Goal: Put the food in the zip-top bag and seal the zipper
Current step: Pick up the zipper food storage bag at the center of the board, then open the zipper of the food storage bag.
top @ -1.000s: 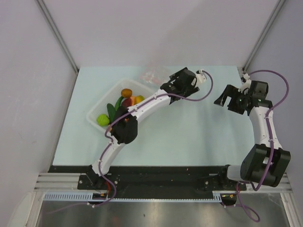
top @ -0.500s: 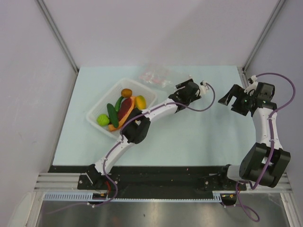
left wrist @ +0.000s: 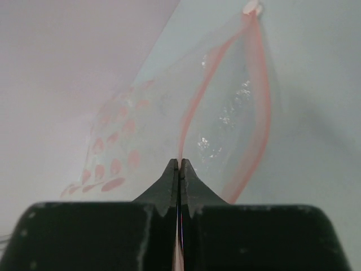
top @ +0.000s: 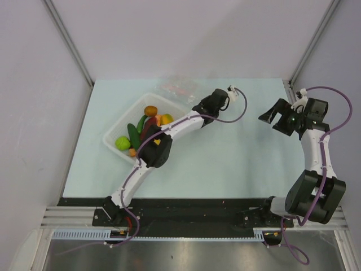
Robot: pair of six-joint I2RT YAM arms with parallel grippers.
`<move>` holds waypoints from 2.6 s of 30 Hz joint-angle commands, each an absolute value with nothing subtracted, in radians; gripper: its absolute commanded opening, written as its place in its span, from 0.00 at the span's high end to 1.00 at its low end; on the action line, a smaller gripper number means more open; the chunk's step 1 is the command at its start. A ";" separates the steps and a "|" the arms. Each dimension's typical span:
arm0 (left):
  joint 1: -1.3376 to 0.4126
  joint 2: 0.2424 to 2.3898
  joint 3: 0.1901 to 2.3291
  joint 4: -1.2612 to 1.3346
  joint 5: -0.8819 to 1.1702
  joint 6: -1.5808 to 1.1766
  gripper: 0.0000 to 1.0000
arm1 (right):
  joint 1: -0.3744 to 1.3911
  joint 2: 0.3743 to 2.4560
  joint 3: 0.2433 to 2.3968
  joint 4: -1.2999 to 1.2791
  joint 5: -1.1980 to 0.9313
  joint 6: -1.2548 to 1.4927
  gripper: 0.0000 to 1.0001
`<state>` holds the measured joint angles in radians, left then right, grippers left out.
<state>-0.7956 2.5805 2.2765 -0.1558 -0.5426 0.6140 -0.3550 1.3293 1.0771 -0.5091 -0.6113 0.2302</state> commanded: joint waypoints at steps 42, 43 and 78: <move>-0.982 1.695 1.549 0.183 -0.577 -0.281 1.00 | 0.055 1.206 1.356 -0.452 -0.250 0.750 0.28; -0.982 1.692 1.548 0.184 -0.584 -0.278 1.00 | 0.058 1.200 1.345 -0.459 -0.255 0.752 0.28; -1.054 1.729 1.516 0.319 -0.591 -0.078 1.00 | 0.081 1.220 1.321 -0.492 -0.305 0.779 0.69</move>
<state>-1.0500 1.7378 1.4887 0.2718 -0.5919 -0.0963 0.0772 1.2388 1.3094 -0.4950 -0.3042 0.7750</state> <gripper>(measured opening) 0.006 0.458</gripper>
